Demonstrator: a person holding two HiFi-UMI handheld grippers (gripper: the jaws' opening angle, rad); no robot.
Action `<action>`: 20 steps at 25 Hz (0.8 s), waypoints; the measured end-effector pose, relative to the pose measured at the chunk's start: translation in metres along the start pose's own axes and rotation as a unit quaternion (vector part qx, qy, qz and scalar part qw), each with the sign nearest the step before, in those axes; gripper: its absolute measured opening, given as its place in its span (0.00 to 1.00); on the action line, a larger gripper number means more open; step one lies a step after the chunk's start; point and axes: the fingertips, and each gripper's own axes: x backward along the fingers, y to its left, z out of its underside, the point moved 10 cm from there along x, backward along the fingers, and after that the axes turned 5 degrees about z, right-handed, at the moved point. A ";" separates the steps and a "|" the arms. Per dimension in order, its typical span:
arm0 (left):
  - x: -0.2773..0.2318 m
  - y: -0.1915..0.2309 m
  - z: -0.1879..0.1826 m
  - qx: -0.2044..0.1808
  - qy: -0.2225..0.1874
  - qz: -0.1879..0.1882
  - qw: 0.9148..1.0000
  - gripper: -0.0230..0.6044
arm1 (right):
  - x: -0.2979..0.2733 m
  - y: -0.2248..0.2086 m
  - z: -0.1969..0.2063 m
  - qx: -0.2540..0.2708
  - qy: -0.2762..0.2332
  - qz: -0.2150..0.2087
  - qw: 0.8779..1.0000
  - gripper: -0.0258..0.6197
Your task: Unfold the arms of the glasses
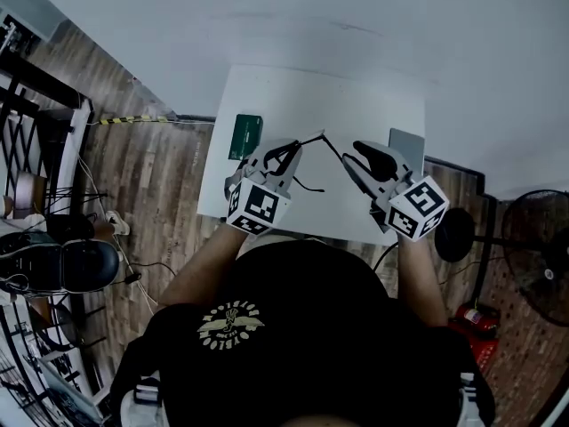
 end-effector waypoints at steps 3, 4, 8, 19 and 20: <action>0.006 0.014 -0.001 0.073 -0.026 -0.025 0.997 0.07 | 0.002 -0.004 -0.007 -0.006 -0.035 0.026 0.999 0.25; 0.008 0.019 -0.001 0.096 -0.038 -0.033 0.994 0.07 | 0.003 -0.004 -0.007 -0.008 -0.044 0.037 0.998 0.24; 0.023 0.034 -0.001 0.136 -0.087 -0.072 0.984 0.07 | 0.010 -0.008 -0.007 -0.008 -0.072 0.076 0.994 0.22; 0.055 0.062 -0.021 0.180 -0.165 -0.148 0.958 0.07 | 0.058 -0.020 -0.011 0.027 -0.111 0.156 0.981 0.04; 0.057 0.063 -0.022 0.181 -0.168 -0.151 0.957 0.07 | 0.063 -0.020 -0.012 0.029 -0.114 0.161 0.980 0.04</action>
